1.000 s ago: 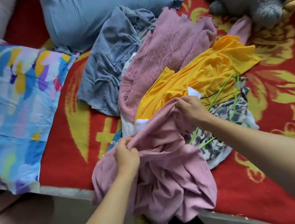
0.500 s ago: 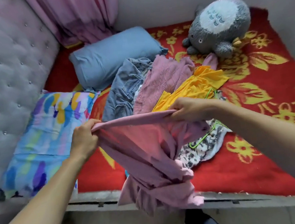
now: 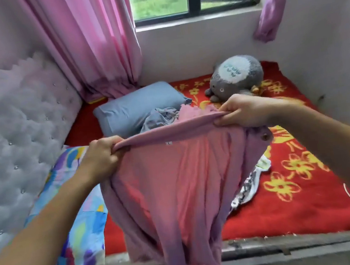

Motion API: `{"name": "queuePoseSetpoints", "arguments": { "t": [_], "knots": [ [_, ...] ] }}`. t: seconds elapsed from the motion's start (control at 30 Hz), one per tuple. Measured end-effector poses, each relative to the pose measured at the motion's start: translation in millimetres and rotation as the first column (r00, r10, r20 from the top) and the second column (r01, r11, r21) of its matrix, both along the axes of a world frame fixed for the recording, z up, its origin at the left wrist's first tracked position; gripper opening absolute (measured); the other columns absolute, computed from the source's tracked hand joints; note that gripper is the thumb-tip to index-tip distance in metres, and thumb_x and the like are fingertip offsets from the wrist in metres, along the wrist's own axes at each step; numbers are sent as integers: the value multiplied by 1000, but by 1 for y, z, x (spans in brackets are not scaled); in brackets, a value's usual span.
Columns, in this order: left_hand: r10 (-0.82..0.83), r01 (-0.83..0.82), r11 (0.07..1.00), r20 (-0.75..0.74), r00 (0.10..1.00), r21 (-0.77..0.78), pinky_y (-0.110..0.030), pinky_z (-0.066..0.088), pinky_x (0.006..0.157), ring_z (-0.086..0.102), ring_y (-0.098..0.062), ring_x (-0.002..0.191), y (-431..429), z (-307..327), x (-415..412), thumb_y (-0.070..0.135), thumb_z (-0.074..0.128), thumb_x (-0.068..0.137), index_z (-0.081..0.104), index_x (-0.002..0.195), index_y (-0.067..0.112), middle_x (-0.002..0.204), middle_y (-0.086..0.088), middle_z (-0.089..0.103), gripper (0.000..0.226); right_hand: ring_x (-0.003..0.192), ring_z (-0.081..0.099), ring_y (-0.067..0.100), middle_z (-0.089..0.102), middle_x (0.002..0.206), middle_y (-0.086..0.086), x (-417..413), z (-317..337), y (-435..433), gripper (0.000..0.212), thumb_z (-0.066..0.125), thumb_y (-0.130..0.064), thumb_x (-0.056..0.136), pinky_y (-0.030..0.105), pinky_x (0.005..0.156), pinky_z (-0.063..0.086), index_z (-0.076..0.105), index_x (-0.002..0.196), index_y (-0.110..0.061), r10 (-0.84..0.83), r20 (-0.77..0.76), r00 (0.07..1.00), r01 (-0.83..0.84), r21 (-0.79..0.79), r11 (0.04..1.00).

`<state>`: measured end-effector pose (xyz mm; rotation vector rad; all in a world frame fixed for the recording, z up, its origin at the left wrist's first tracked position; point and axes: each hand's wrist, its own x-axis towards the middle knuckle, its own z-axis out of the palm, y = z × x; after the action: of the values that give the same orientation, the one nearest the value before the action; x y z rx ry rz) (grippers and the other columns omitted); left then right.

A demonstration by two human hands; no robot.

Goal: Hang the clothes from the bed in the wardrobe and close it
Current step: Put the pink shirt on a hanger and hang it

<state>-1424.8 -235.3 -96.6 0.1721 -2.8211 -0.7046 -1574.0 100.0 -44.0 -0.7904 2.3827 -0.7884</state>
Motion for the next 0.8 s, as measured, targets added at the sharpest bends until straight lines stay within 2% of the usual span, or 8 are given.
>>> {"name": "queuePoseSetpoints", "arguments": {
  "t": [0.07, 0.17, 0.27, 0.4, 0.5, 0.57, 0.63, 0.8],
  "knots": [
    [67, -32, 967, 130, 989, -254, -39, 50, 68, 65, -34, 86, 6, -32, -11, 24, 50, 74, 69, 93, 19, 87, -15, 69, 27, 71, 61, 27, 60, 70, 12, -13, -48, -3, 31, 63, -29, 90, 33, 60, 42, 56, 64, -12, -29, -266, 964, 89, 215, 973],
    [166, -39, 895, 251, 953, -444, -41, 50, 72, 64, -36, 95, 24, -77, -26, 8, 53, 78, 63, 97, 15, 98, -15, 68, 22, 93, 65, 35, 70, 95, 15, -19, -112, -2, 13, 58, -21, 87, 31, 64, 38, 64, 77, -17, -33, -416, 909, 183, 327, 927],
    [176, -67, 874, 186, 967, -481, -43, 50, 63, 63, -39, 83, 22, -108, -43, -2, 52, 76, 61, 88, 7, 88, -16, 63, 17, 96, 64, 35, 69, 101, 13, -26, -149, 3, 16, 52, -19, 88, 33, 64, 35, 66, 95, -18, -49, -562, 826, 287, 345, 893],
    [177, -107, 808, 66, 982, -580, -41, 49, 56, 57, -36, 73, 11, -147, -77, 6, 46, 77, 60, 81, 9, 82, -14, 56, 14, 75, 59, 33, 61, 78, 8, -53, -194, 11, 6, 67, -22, 79, 35, 56, 45, 67, 75, -17, 42, -761, 647, 316, 317, 894],
    [189, -111, 833, 91, 978, -542, -38, 47, 51, 58, -36, 68, 15, -176, -105, 14, 41, 79, 62, 87, 10, 79, -14, 56, 23, 77, 63, 35, 63, 82, 9, -79, -232, 14, 6, 63, -21, 84, 36, 56, 46, 67, 85, -17, -65, -670, 739, 342, 290, 894],
    [183, -73, 870, 182, 966, -488, -38, 47, 46, 63, -36, 61, 25, -195, -126, 7, 46, 75, 59, 93, 7, 74, -14, 58, 22, 84, 65, 37, 67, 92, 12, -96, -265, 12, 12, 51, -22, 91, 38, 60, 43, 60, 97, -17, -127, -543, 830, 343, 317, 884],
    [207, -68, 915, 316, 926, -399, -41, 48, 53, 66, -40, 69, 36, -218, -150, 5, 53, 78, 54, 97, 8, 80, -15, 63, 19, 86, 65, 38, 68, 93, 16, -115, -302, 9, 13, 46, -19, 91, 37, 60, 36, 52, 103, -16, -162, -431, 888, 329, 347, 878],
    [408, -345, 912, 385, 828, -224, -44, 46, 69, 61, -44, 87, 49, -276, -229, 13, 54, 83, 48, 96, 9, 90, -26, 64, 15, 83, 62, 39, 64, 91, 19, -174, -376, -8, 17, 44, -14, 90, 39, 59, 39, 44, 107, -11, -313, -215, 925, 370, 329, 869]
  ]
}}
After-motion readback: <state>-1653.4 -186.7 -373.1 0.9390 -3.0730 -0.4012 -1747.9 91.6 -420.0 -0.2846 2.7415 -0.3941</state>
